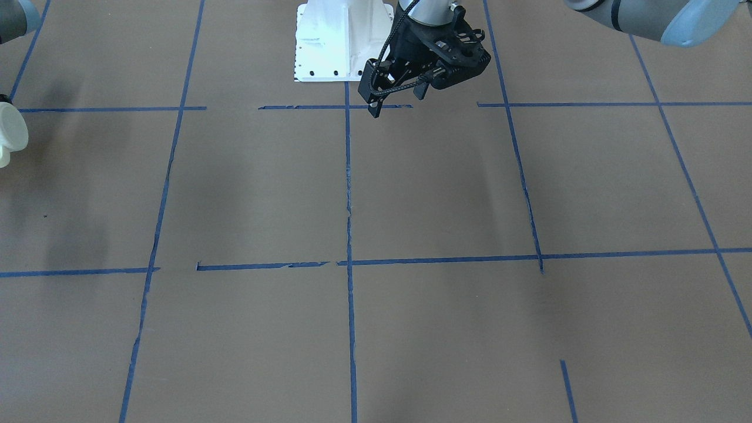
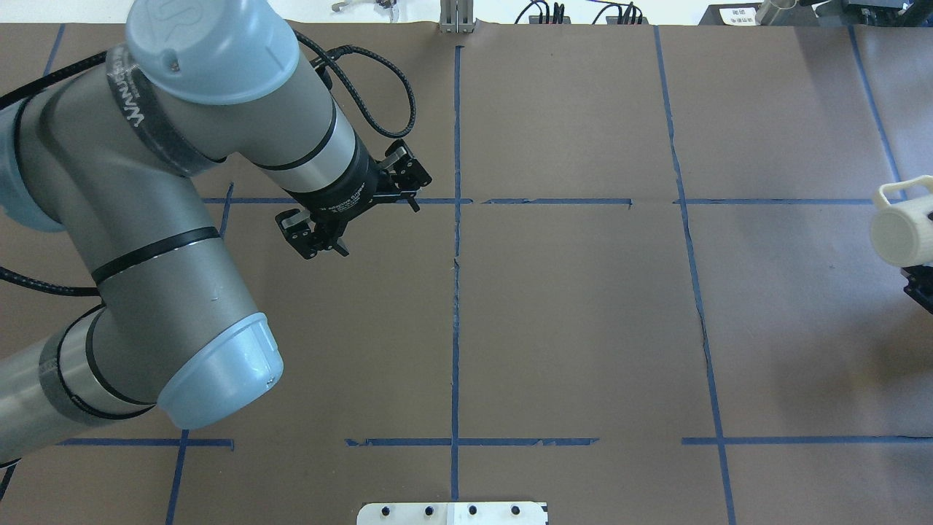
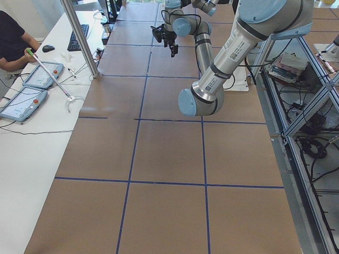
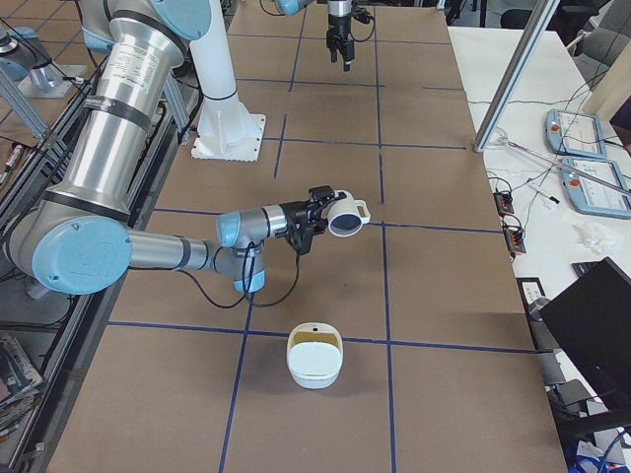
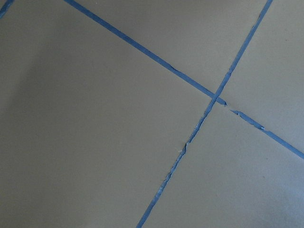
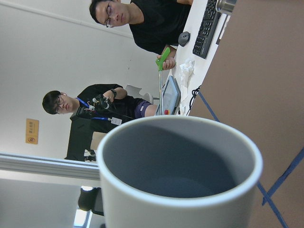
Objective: Left arm hands cup to right arm to dump lemon
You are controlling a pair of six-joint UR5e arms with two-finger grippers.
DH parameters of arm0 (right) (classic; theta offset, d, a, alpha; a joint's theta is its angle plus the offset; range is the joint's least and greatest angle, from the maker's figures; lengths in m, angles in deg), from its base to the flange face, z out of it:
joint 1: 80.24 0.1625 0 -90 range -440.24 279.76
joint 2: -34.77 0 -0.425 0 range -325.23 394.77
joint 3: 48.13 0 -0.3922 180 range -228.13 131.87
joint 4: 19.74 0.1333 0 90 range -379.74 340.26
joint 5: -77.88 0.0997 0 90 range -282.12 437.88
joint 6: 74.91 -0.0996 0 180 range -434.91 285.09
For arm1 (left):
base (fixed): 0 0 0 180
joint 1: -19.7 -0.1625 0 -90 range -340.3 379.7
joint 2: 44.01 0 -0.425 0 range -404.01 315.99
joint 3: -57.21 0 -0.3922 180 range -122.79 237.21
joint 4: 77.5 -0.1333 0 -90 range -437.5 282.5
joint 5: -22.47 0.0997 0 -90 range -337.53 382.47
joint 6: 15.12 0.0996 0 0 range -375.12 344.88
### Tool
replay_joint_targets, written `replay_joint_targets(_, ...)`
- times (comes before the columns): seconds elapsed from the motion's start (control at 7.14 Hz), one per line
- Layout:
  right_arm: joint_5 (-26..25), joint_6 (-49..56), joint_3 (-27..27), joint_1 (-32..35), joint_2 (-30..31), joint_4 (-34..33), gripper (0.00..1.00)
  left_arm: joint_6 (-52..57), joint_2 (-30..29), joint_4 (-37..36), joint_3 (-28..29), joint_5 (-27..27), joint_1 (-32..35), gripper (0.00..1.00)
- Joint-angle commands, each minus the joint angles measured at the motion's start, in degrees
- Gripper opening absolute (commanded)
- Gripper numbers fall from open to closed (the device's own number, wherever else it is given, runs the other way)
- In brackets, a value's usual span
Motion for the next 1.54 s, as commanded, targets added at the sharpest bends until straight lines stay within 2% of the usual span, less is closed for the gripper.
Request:
replay_joint_targets(0.0,1.0,16.5,-2.7,0.8,-10.2,-18.5,0.19,1.8,-0.1,0.1,0.2,0.0,0.1,1.0)
replay_joint_targets(0.42,0.3,34.8,-2.7,0.1,-22.8,-36.9,0.22,4.6,-1.3,0.5,1.1,0.8,0.0,1.0)
replay_joint_targets(0.56,-3.0,39.8,-2.7,-1.5,-28.1,-44.0,0.25,8.5,-2.5,0.5,2.2,1.6,0.0,1.0)
replay_joint_targets(0.7,-8.7,42.2,-2.4,-6.3,-32.5,-49.6,0.29,10.7,-4.0,0.5,4.8,1.6,0.2,1.0)
replay_joint_targets(0.84,-16.8,44.1,-2.0,-12.4,-38.1,-57.3,0.32,12.7,-5.9,0.5,7.7,1.5,0.5,1.0)
replay_joint_targets(0.98,-21.6,45.5,-1.7,-16.1,-43.9,-65.5,0.32,13.0,-8.5,0.5,10.9,1.5,0.7,1.0)
replay_joint_targets(1.12,-25.7,45.4,-0.4,-19.1,-45.7,-69.6,0.34,13.0,-10.6,0.5,13.4,1.3,0.8,1.0)
replay_joint_targets(1.4,-31.7,45.6,8.1,-21.5,-52.6,-69.8,0.35,12.6,-13.1,0.1,14.6,-2.0,1.4,1.0)
